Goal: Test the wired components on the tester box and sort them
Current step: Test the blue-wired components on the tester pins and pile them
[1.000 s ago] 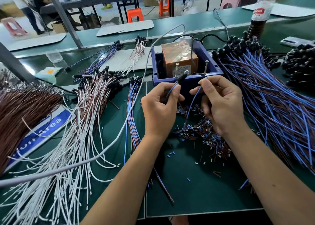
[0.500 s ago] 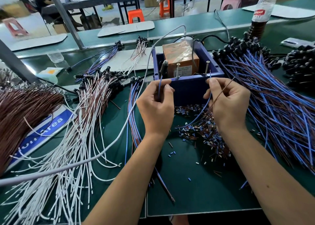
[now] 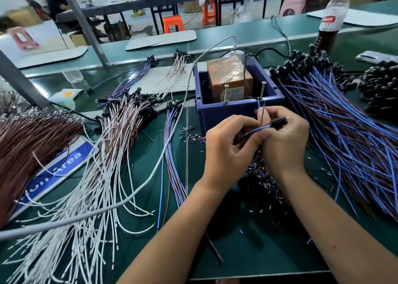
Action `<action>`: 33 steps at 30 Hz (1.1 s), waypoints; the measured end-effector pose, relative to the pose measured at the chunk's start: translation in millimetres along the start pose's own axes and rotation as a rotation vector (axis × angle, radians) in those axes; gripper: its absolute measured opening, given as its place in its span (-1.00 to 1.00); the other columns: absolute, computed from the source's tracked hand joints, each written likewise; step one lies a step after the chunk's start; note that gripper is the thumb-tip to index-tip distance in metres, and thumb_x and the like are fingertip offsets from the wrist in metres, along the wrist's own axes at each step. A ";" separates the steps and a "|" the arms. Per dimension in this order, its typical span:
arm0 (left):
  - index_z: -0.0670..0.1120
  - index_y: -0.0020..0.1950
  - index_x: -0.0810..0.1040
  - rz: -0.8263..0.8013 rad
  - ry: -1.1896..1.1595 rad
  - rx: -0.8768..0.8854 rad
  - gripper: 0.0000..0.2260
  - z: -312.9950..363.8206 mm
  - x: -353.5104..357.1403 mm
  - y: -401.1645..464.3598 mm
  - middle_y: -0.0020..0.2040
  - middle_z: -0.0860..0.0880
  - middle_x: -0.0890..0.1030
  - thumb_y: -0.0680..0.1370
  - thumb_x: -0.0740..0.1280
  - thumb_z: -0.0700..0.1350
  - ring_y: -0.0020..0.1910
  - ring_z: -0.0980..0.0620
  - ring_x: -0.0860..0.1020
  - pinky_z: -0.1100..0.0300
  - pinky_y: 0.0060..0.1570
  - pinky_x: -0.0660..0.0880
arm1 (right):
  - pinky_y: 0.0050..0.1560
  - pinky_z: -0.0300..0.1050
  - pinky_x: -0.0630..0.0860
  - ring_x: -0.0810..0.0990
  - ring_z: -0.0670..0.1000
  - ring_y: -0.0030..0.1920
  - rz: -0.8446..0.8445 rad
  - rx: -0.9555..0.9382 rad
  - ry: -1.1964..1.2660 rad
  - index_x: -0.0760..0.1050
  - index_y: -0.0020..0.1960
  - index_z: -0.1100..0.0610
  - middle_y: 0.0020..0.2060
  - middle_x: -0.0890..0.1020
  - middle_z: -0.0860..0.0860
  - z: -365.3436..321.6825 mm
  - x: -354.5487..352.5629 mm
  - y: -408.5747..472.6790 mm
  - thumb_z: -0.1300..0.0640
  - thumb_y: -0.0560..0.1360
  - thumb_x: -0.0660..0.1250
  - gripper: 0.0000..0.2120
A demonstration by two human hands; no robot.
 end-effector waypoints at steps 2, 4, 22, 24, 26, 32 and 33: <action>-0.14 -0.05 0.66 -0.002 -0.034 -0.036 -0.95 -4.5 0.6 0.1 -0.17 0.04 0.66 0.56 0.50 -0.18 -0.20 0.04 0.63 0.04 -0.19 0.58 | -0.22 0.08 0.56 0.56 -0.08 -0.30 0.017 -0.009 -0.036 0.63 -0.21 0.06 -0.36 0.64 -0.06 -1.2 -0.5 -0.1 0.11 0.51 0.39 -0.87; -0.15 -0.06 0.66 -0.003 -0.022 -0.020 -0.97 -5.1 -0.3 0.0 -0.17 0.03 0.64 0.57 0.48 -0.22 -0.19 0.04 0.62 0.10 -0.18 0.56 | -0.25 -0.01 0.53 0.55 -0.11 -0.31 0.021 -0.018 -0.052 0.62 -0.22 0.06 -0.37 0.64 -0.08 -3.3 0.3 -1.3 0.15 0.48 0.38 -0.88; -0.13 0.10 0.73 0.408 -0.002 -0.248 -0.82 -20.5 -44.0 1.2 -0.24 0.05 0.58 0.62 0.34 -0.24 -0.27 0.07 0.51 0.05 -0.20 0.50 | -0.25 -0.22 0.52 0.60 -0.13 -0.33 0.106 -0.103 -0.090 0.59 0.08 0.10 -0.25 0.68 -0.03 -15.0 -6.4 -5.7 0.20 0.62 0.33 -0.91; -0.10 0.10 0.72 0.442 -0.007 -0.267 -0.84 -17.8 -45.7 0.6 -0.24 -0.03 0.62 0.60 0.37 -0.26 -0.27 0.03 0.54 0.07 -0.20 0.54 | -0.27 -0.16 0.54 0.60 -0.08 -0.35 0.117 -0.087 -0.089 0.60 0.10 0.12 -0.25 0.69 -0.01 -13.3 -8.2 -5.7 0.19 0.62 0.33 -0.90; -0.05 0.07 0.69 0.498 -0.023 -0.301 -0.87 -18.9 -48.6 -1.2 -0.25 -0.08 0.64 0.59 0.41 -0.25 -0.27 -0.05 0.58 0.13 -0.22 0.56 | -0.29 -0.13 0.55 0.60 -0.03 -0.37 0.120 -0.079 -0.084 0.60 0.11 0.11 -0.24 0.69 0.00 -13.0 -8.9 -6.1 0.18 0.62 0.34 -0.90; -0.17 -0.06 0.71 0.583 -0.039 -0.356 -0.97 -26.8 -55.4 -1.3 -0.23 -0.03 0.69 0.56 0.47 -0.25 -0.24 0.11 0.62 0.32 -0.16 0.52 | -0.33 -0.15 0.56 0.62 -0.05 -0.39 0.130 -0.107 -0.093 0.62 0.09 0.07 -0.26 0.69 -0.05 -17.1 -9.9 -6.9 0.16 0.62 0.34 -0.90; -0.17 -0.06 0.71 0.594 -0.043 -0.355 -0.97 -27.1 -55.8 -1.0 -0.23 -0.02 0.68 0.56 0.47 -0.24 -0.25 0.12 0.61 0.32 -0.16 0.52 | -0.33 -0.11 0.57 0.63 -0.04 -0.38 0.127 -0.108 -0.098 0.63 0.09 0.08 -0.25 0.69 -0.04 -16.5 -9.5 -6.8 0.16 0.62 0.34 -0.89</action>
Point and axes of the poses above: each hand's wrist, its own y-axis towards the middle knuckle, its own x-axis out of the palm, z = x × y, the point moved 7 cm from there along y, towards the middle knuckle
